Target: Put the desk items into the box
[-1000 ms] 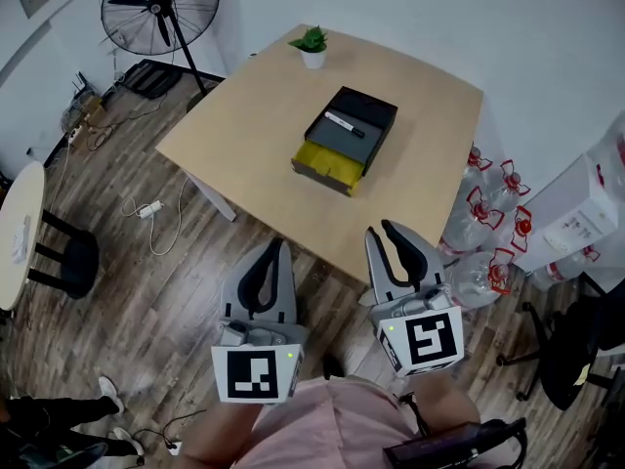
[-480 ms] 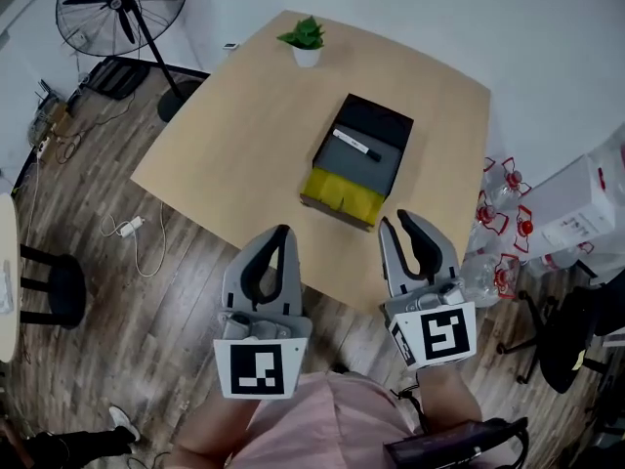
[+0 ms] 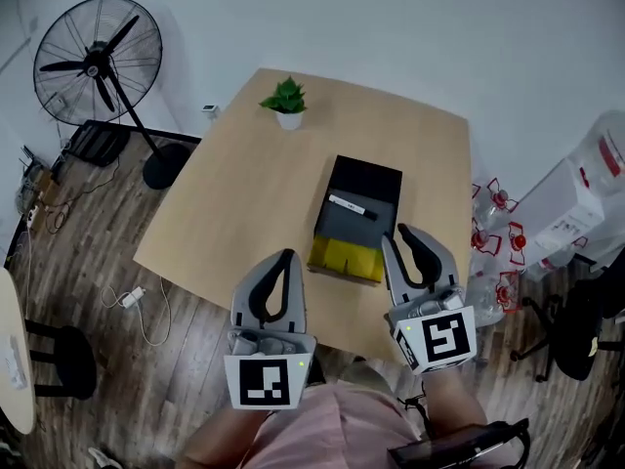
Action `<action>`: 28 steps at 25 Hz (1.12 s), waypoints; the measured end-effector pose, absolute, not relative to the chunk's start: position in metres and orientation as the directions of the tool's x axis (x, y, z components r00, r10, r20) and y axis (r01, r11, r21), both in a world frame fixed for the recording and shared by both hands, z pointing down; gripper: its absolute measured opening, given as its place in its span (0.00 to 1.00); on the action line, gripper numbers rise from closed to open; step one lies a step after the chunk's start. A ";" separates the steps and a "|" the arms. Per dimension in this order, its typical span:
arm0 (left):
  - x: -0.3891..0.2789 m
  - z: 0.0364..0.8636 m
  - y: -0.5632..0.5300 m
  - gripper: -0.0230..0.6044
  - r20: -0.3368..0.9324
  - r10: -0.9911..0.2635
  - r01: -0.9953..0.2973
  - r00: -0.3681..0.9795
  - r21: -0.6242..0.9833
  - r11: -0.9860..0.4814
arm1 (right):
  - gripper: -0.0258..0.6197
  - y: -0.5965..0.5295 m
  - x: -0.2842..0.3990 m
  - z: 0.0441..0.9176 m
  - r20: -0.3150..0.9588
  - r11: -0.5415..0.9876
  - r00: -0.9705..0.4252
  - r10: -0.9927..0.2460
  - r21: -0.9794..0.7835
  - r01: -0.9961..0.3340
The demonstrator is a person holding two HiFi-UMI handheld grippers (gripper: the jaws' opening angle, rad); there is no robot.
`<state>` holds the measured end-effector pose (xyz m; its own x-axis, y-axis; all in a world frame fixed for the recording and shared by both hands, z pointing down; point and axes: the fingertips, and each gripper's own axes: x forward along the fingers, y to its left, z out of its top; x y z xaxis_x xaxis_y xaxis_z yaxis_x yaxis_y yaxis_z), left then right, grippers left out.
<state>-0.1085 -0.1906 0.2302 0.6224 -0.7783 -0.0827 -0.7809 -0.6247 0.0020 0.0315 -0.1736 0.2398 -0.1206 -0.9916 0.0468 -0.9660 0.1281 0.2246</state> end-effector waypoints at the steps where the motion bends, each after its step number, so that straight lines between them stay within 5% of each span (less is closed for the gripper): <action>1: -0.106 0.230 -0.194 0.05 -0.082 -0.775 -0.777 0.627 0.005 -0.629 | 0.17 -0.175 0.033 0.240 0.051 0.127 -0.118 -0.992 0.228 -0.965; 15: -0.067 0.258 -0.256 0.05 -0.004 -0.766 -0.766 0.643 0.021 -0.643 | 0.17 -0.238 0.069 0.277 0.158 0.205 -0.172 -0.972 0.223 -0.953; 28: -0.020 0.348 -0.337 0.05 0.184 -0.775 -0.795 0.604 0.078 -0.601 | 0.17 -0.323 0.091 0.391 0.427 0.512 -0.387 -0.817 0.228 -0.828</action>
